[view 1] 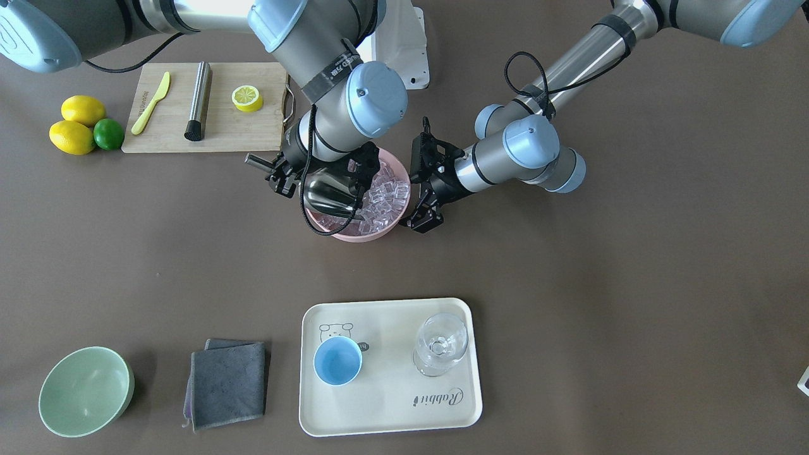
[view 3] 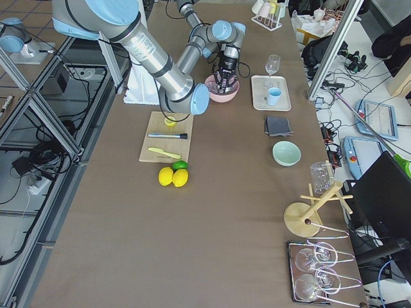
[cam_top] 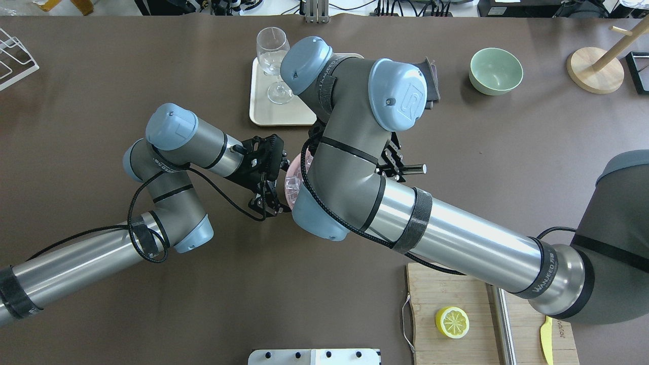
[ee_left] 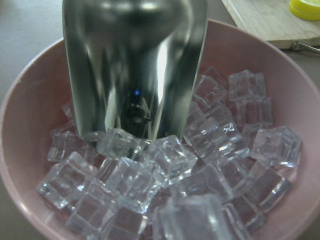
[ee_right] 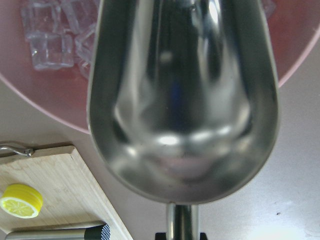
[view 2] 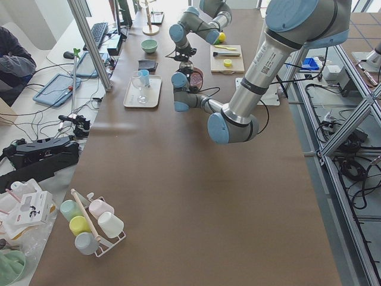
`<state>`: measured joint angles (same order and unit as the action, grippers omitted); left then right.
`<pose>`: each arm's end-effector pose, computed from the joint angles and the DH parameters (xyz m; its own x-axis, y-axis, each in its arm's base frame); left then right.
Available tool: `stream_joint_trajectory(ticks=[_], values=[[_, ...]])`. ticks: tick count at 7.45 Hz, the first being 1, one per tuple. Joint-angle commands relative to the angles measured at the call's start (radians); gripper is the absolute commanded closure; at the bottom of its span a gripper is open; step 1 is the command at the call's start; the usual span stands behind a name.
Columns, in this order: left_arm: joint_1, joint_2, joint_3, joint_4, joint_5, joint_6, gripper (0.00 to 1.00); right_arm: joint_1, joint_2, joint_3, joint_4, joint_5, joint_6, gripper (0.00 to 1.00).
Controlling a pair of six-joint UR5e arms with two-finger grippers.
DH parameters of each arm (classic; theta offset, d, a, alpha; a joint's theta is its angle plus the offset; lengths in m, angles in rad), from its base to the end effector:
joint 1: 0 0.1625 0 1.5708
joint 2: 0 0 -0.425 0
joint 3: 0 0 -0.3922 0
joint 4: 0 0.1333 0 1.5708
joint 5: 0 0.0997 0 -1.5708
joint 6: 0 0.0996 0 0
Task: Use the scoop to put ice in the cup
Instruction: 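Push the scoop through the ice cubes with the right gripper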
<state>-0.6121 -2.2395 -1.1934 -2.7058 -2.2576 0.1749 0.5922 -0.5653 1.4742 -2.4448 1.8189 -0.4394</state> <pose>0.5569 -0.4767 0.2958 -0.0887 0.9927 0.0823 -0.1040 -0.0914 0.9904 -0.5225 -0.4827 0.1738 0.1305 -0.9695 0.2073 0.9776 0.1607 0.1360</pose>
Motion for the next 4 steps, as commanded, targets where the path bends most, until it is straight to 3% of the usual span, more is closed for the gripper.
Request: stream_joint_trajectory(ticks=[1, 4], values=[[-0.002, 0.000, 0.000, -0.002, 0.001, 0.000, 0.01, 0.000, -0.014, 0.003, 0.041, 0.013, 0.042, 1.00], [-0.002, 0.000, 0.000, -0.002, 0.000, 0.000, 0.01, 0.000, -0.060, 0.053, 0.067, 0.031, 0.044, 1.00]])
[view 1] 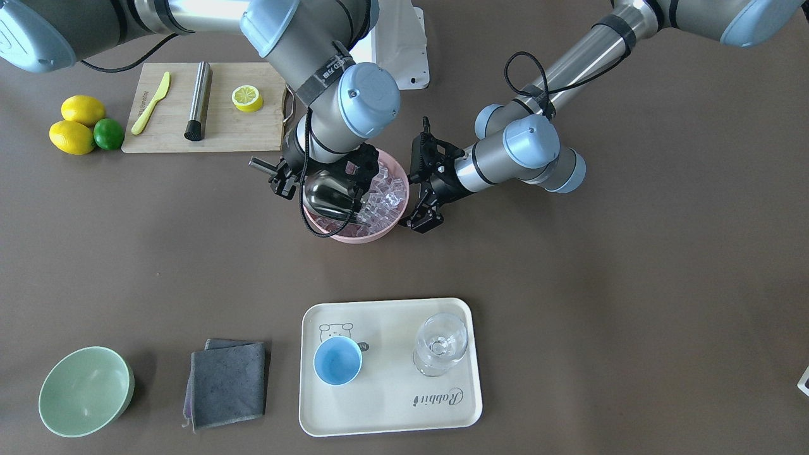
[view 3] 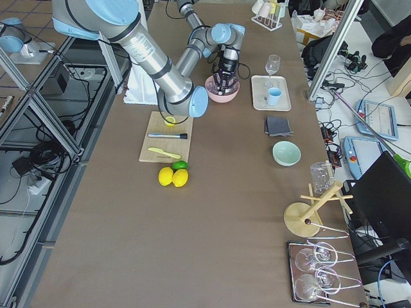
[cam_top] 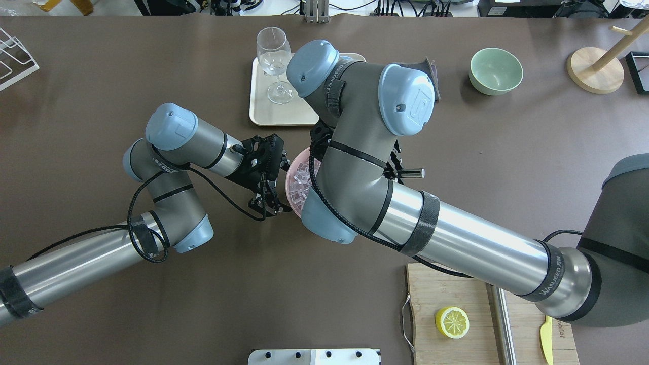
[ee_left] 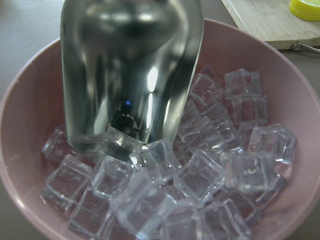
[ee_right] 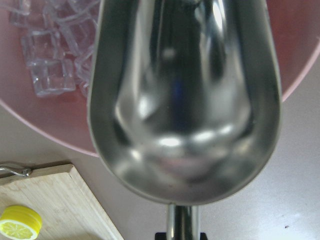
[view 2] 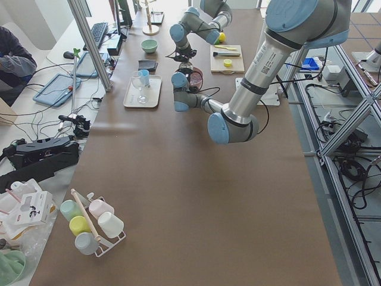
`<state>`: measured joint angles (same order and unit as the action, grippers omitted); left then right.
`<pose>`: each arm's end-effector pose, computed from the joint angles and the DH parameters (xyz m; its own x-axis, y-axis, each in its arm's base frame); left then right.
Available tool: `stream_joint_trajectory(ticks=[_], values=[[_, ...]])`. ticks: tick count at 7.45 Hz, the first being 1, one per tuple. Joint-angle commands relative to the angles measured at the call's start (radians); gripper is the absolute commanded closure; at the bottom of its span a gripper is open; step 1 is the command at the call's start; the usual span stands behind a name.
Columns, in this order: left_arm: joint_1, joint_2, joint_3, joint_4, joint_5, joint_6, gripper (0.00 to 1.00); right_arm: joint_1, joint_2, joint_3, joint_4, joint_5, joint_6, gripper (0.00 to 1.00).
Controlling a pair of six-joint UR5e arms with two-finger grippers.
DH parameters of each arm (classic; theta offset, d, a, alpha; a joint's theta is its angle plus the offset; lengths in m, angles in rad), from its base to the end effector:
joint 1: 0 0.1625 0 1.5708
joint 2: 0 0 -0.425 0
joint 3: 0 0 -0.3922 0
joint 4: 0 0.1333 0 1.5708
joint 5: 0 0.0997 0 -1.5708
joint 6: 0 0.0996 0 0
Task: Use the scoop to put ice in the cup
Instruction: 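Push the scoop through the ice cubes with the right gripper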
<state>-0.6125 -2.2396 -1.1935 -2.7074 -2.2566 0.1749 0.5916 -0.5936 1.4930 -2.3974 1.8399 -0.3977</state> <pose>0.5566 -0.4769 0.2955 -0.0872 0.9927 0.0836 -0.1028 -0.0924 0.9904 -0.5237 -0.4806 0.1817 0.1602 -0.9631 0.2163 0.9652 0.1987 0.1697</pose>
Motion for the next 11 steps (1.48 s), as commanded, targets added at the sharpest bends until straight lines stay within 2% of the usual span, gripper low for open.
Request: stream_joint_trajectory(ticks=[1, 3, 5, 7, 9, 11], values=[[-0.006, 0.003, 0.000, -0.005, -0.003, 0.000, 0.01, 0.001, -0.055, 0.064, 0.029, 0.013, 0.032, 1.00], [-0.013, 0.041, -0.032, -0.008, -0.008, 0.003, 0.01, 0.001, -0.113, 0.159, 0.030, 0.016, 0.060, 1.00], [-0.015, 0.046, -0.037, -0.011, -0.008, 0.005, 0.01, 0.001, -0.141, 0.199, 0.031, 0.018, 0.062, 1.00], [-0.015, 0.046, -0.035, -0.011, -0.006, 0.005, 0.01, 0.001, -0.150, 0.219, 0.031, 0.019, 0.074, 1.00], [-0.015, 0.046, -0.035, -0.011, -0.006, 0.005, 0.01, 0.001, -0.156, 0.204, 0.107, 0.038, 0.137, 1.00], [-0.016, 0.046, -0.028, -0.006, -0.003, 0.000, 0.01, 0.000, -0.158, 0.196, 0.110, 0.036, 0.138, 1.00]])
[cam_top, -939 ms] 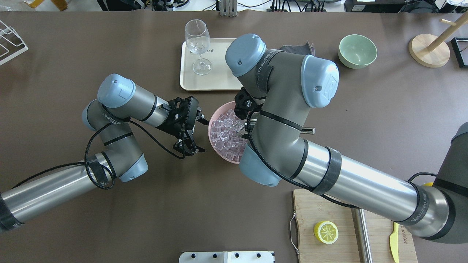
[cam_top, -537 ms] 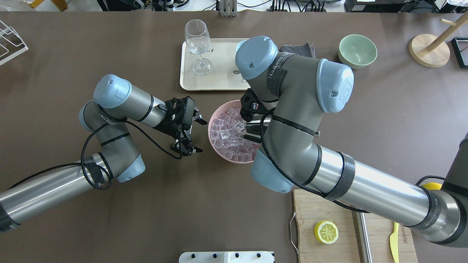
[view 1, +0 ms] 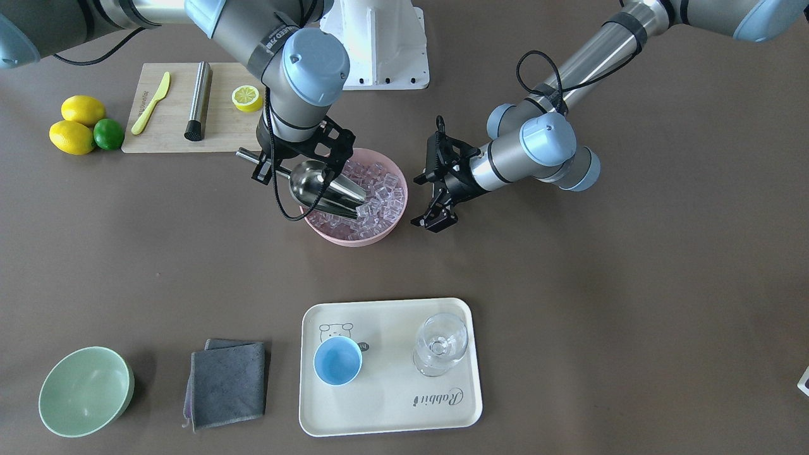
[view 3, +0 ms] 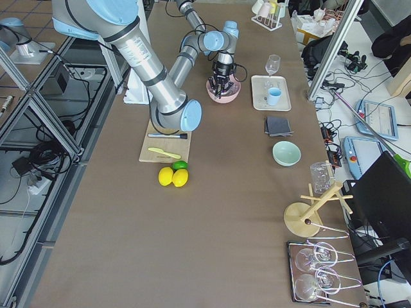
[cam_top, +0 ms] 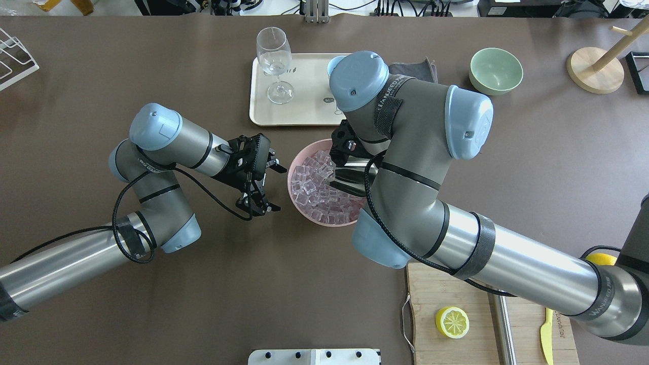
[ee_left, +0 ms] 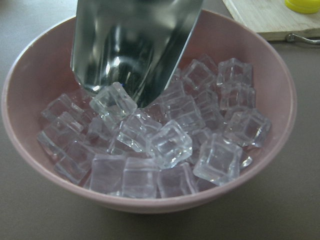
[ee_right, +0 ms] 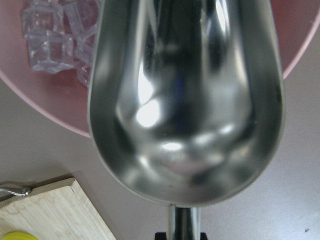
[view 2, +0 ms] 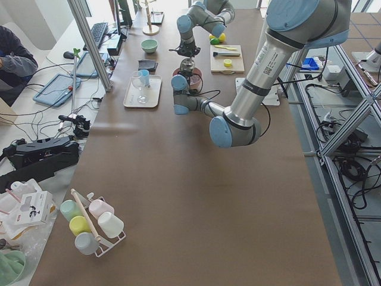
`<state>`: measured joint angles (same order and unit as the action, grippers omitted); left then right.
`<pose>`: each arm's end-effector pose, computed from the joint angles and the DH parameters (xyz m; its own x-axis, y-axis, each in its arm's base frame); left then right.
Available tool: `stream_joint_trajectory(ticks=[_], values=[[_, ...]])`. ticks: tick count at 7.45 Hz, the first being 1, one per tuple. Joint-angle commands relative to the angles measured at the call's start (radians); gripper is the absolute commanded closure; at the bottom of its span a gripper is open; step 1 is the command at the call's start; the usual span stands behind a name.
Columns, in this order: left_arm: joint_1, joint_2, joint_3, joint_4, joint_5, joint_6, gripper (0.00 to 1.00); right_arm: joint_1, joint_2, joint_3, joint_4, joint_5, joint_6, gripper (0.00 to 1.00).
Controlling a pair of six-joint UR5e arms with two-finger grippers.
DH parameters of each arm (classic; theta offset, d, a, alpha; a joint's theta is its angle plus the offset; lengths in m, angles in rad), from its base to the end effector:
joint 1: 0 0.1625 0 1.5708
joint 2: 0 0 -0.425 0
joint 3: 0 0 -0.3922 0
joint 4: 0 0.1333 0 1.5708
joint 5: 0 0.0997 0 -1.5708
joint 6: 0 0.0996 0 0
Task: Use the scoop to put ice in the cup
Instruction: 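Push the scoop through the ice cubes with the right gripper, then tilt and lift the scoop with ice out of the bowl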
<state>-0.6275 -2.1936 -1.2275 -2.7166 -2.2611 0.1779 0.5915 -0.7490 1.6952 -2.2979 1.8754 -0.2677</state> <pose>0.5380 -0.4766 0.3120 -0.0772 0.9935 0.0842 -0.1054 -0.0921 0.9902 -0.4890 -0.4531 0.2048 0.2465 -0.9427 0.2248 0.9078 0.3058 0.2870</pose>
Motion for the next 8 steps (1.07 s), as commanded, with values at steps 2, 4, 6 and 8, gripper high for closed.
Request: stream_joint_trajectory(ticks=[2, 4, 6, 8], values=[[-0.004, -0.006, 0.025, 0.008, 0.005, -0.003, 0.01, -0.001, -0.015, -0.003, 0.037, -0.001, 0.015, 1.00], [-0.023, -0.029, 0.042, 0.021, 0.005, -0.001, 0.01, -0.001, -0.015, 0.000, 0.074, 0.002, 0.056, 1.00], [-0.031, -0.073, 0.068, 0.055, 0.008, -0.001, 0.01, -0.001, -0.018, 0.003, 0.103, 0.013, 0.074, 1.00], [-0.031, -0.083, 0.080, 0.055, 0.014, 0.030, 0.01, -0.001, -0.033, 0.004, 0.155, 0.024, 0.096, 1.00]])
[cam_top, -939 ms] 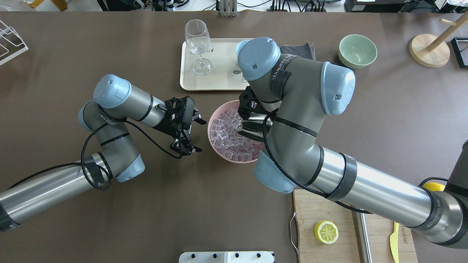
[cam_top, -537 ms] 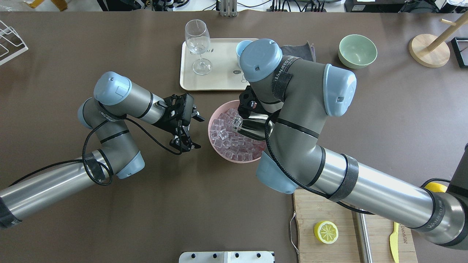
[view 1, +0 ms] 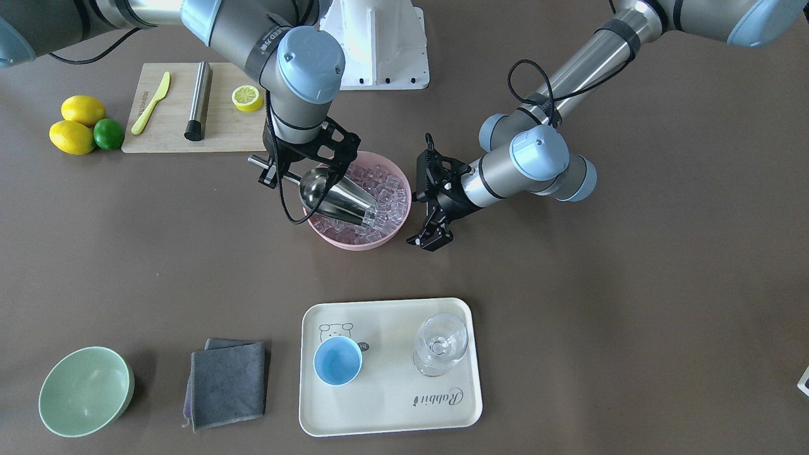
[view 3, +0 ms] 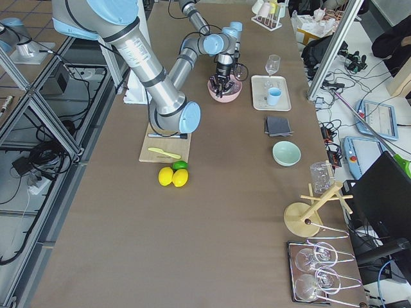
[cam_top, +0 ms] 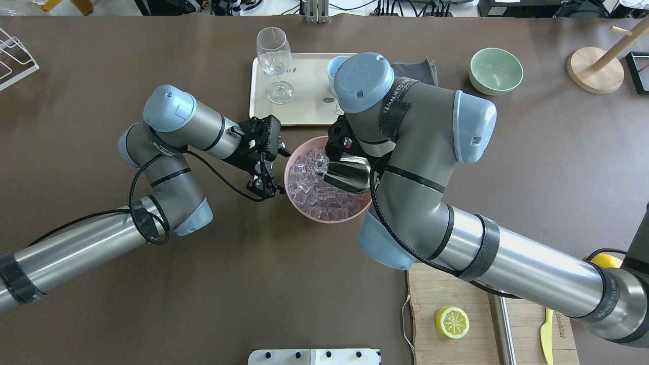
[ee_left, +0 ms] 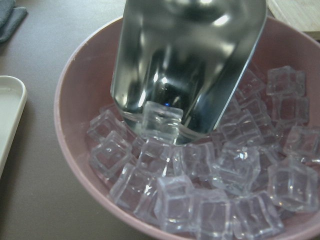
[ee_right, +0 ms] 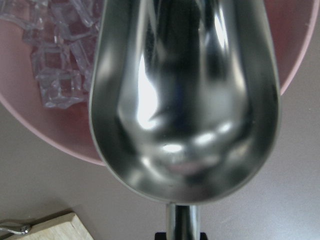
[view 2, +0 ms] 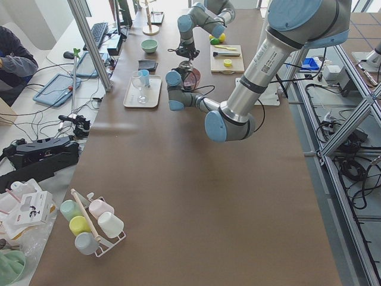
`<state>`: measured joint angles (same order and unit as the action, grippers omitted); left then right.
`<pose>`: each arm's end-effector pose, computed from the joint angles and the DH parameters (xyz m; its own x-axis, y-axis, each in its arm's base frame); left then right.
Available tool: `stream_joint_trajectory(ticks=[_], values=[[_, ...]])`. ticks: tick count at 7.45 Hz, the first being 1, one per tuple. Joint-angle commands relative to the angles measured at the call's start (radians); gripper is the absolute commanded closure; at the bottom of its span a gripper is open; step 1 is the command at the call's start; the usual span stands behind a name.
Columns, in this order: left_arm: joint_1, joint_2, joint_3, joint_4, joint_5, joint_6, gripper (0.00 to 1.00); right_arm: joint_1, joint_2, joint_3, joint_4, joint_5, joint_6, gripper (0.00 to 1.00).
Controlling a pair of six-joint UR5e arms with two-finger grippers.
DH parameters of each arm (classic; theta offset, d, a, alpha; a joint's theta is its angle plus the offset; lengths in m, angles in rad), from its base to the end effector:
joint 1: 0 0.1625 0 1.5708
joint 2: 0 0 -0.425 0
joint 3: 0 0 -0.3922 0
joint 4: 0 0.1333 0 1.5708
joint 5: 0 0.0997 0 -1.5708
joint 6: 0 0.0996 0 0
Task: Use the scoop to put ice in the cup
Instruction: 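Tilt and lift the scoop with ice out of the bowl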
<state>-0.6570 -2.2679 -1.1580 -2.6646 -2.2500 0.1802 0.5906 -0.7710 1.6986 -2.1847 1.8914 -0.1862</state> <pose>0.5463 -0.5107 0.2953 -0.0400 0.9975 0.0576 -0.1469 -0.0629 0.9872 -0.4948 -0.4544 0.2040 0.2937 -0.9259 0.2374 0.8593 0.3646 0.3587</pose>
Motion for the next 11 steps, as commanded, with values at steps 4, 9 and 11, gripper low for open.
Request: stream_joint_trajectory(ticks=[4, 9, 11], values=[[0.000, -0.009, 0.014, 0.006, 0.003, 0.039, 0.01, 0.000, -0.048, 0.027, 0.149, 0.025, 0.088, 1.00], [0.002, -0.010, 0.014, 0.005, 0.003, 0.039, 0.01, 0.000, -0.096, 0.113, 0.279, 0.064, 0.244, 1.00], [0.005, -0.009, 0.014, 0.006, 0.004, 0.039, 0.01, 0.000, -0.198, 0.241, 0.304, 0.061, 0.281, 1.00]])
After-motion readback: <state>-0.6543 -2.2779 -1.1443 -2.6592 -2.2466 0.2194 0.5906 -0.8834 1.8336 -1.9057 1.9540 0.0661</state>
